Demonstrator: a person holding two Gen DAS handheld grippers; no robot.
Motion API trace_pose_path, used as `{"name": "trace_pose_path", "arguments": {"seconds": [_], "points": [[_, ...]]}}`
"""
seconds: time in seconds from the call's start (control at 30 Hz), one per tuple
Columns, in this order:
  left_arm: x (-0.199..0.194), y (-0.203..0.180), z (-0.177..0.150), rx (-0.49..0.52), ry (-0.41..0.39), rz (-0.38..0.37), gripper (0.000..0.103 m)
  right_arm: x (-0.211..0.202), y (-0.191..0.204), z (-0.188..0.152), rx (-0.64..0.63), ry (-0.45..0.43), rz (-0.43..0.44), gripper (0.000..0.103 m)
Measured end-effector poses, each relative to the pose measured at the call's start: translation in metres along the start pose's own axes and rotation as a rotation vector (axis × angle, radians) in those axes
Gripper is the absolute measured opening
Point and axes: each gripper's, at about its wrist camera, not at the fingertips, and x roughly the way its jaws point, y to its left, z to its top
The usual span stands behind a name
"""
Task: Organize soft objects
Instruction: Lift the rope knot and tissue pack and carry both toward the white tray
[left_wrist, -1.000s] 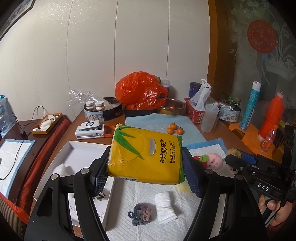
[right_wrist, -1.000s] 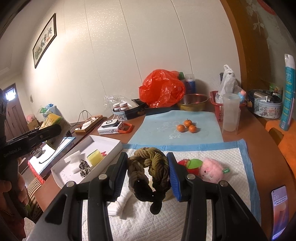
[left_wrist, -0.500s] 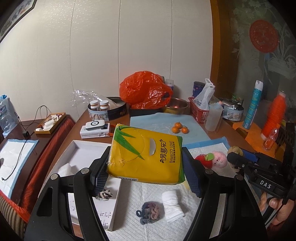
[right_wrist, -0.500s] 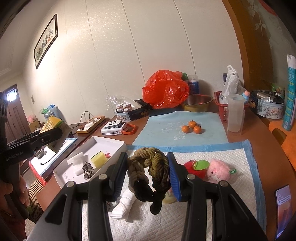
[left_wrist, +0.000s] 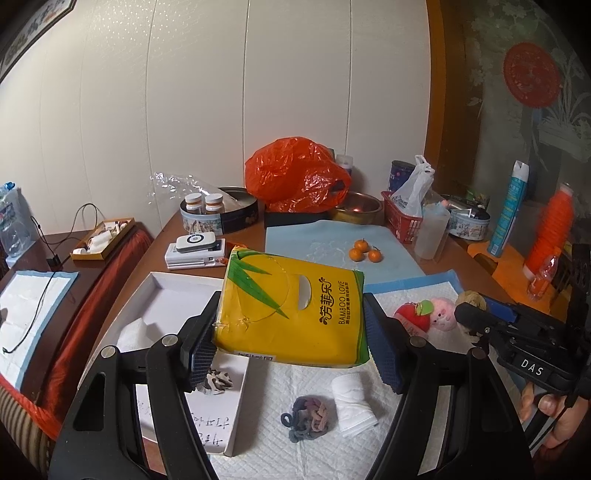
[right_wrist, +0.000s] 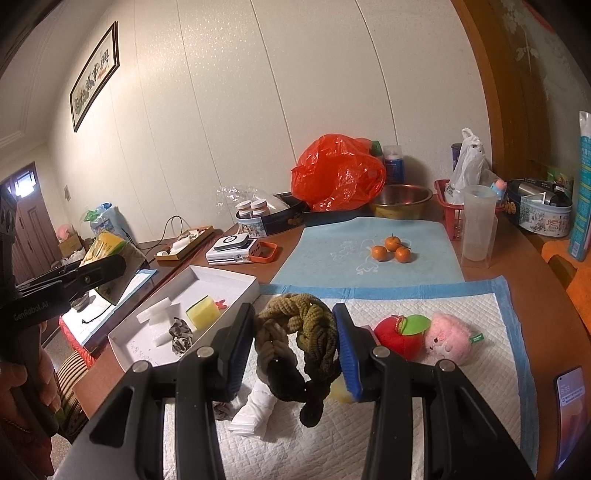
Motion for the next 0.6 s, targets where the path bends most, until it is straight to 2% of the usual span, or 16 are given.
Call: {"name": "trace_pose_path", "arguments": {"seconds": [0.6], "points": [[0.006, 0.014, -0.006, -0.019, 0.007, 0.001, 0.072, 0.006, 0.005, -0.002, -0.004, 0.010, -0.002, 0.043]]}}
